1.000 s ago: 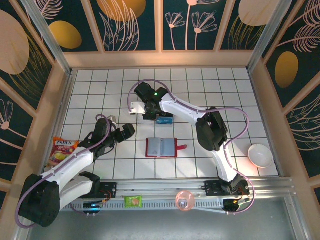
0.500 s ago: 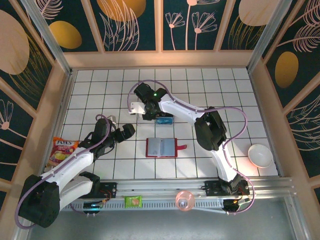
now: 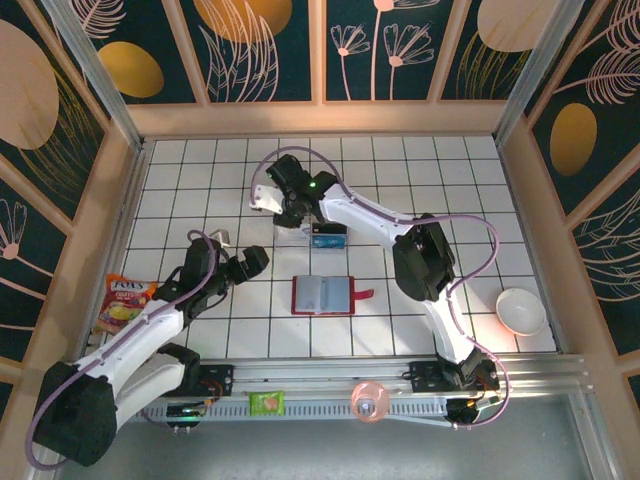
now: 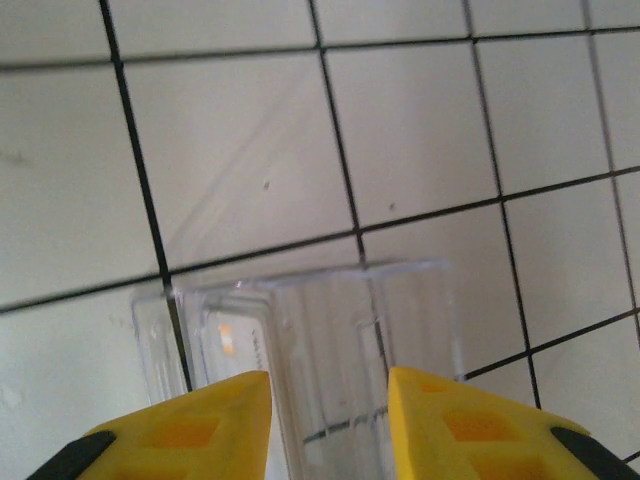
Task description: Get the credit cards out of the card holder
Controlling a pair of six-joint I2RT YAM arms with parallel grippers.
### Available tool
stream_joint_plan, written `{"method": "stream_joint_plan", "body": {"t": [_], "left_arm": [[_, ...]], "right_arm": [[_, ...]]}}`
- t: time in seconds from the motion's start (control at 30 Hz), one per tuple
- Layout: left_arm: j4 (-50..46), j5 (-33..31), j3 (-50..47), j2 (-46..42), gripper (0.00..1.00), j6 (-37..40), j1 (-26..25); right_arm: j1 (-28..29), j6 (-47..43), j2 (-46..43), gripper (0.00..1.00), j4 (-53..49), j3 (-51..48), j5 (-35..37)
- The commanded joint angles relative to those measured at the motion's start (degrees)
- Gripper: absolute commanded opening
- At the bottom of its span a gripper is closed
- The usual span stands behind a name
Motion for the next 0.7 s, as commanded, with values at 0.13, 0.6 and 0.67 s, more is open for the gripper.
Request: {"method": "stream_joint_plan", "body": {"t": [0.13,0.6,0.67], "left_arm": [[3.74,0.35,-1.90,-2.30,0.99,-1.94,0.36],[10.80,1.31,-7.69,-7.21,0.99,-2.81,0.37],[9.92,1.40,-7.52,-6.77,0.98,-2.62,0.35]], "right_arm": [[-1.25,23.42,-13.87,0.36,22.04,-9.36,-4.55],[-2.08,60.76,-37.88,0.44,27.19,-49.78,-13.56],[-0.16,61.95,-38.38,0.44,24.37,-52.78,-13.59]]}}
